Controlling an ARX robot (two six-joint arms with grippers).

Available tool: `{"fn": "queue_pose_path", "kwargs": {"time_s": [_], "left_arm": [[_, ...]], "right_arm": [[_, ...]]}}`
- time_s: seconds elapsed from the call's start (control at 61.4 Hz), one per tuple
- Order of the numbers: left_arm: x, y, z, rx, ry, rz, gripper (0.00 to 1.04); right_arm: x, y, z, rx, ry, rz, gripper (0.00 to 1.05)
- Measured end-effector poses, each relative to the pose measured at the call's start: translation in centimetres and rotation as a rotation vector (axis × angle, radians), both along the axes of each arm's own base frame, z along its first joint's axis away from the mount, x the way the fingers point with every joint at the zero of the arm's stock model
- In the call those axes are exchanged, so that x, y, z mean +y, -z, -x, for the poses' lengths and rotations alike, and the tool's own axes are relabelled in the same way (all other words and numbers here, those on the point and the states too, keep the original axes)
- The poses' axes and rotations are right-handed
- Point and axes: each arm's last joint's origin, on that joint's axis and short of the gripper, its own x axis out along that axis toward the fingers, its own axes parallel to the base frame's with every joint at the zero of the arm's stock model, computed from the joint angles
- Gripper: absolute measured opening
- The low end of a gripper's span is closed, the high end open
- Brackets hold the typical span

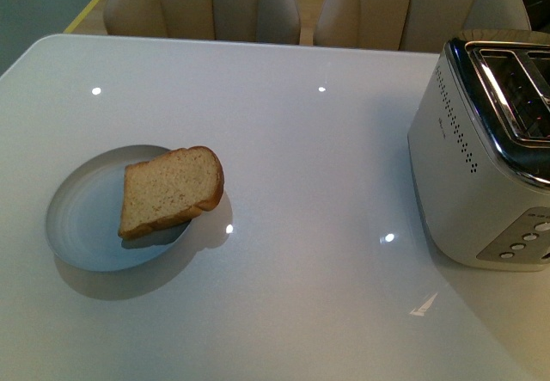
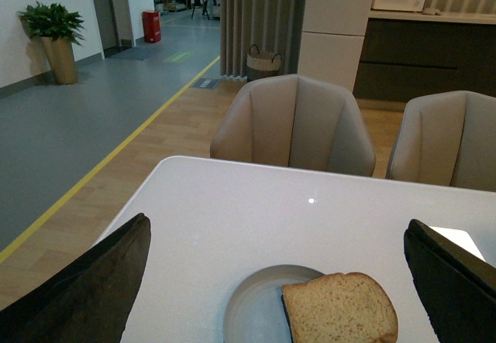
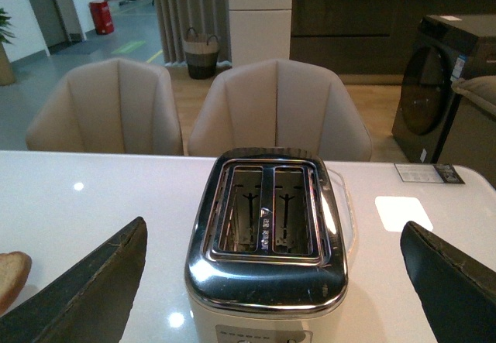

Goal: Left arm holds plate, right arm toasts bread

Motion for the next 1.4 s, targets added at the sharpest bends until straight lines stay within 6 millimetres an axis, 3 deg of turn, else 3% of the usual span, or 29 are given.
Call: {"fn": "queue_pose_path", "kwargs": {"time_s": [0.489,0.586,0.7,0.847,1.026,1.205,1.401], "left_arm": [[0.0,0.0,0.0,0.003,0.003,0.002,0.98],[-0.1,-0.1,-0.3,0.393,0.096,0.163,0.98],[-0.1,-0.1,-1.4,0.549,0.088,0.254,0.98],[0.6,-1.0,-4.5,0.514,0.073,0.286,0.98],[2.1,0.6,-10.7,0.532,0.017,0.337,0.98],[2.8,5.2,-16.2,0.651,-0.005,0.414,0.98],[3.2,11.3,-19.0,0.805,-0.074,0.44,0.98]], "right_arm": [[0.0,0.0,0.0,0.0,0.0,0.0,0.96],[0.0,0.0,0.0,0.0,-0.002,0.0,0.96],[0.0,0.0,0.0,0.0,-0.002,0.0,0.96],[0.0,0.0,0.0,0.0,-0.002,0.0,0.96],[0.0,0.0,0.0,0.0,-0.002,0.0,0.96],[0.0,0.0,0.0,0.0,-0.002,0.0,0.96],[0.0,0.0,0.0,0.0,-0.002,0.0,0.96]]}}
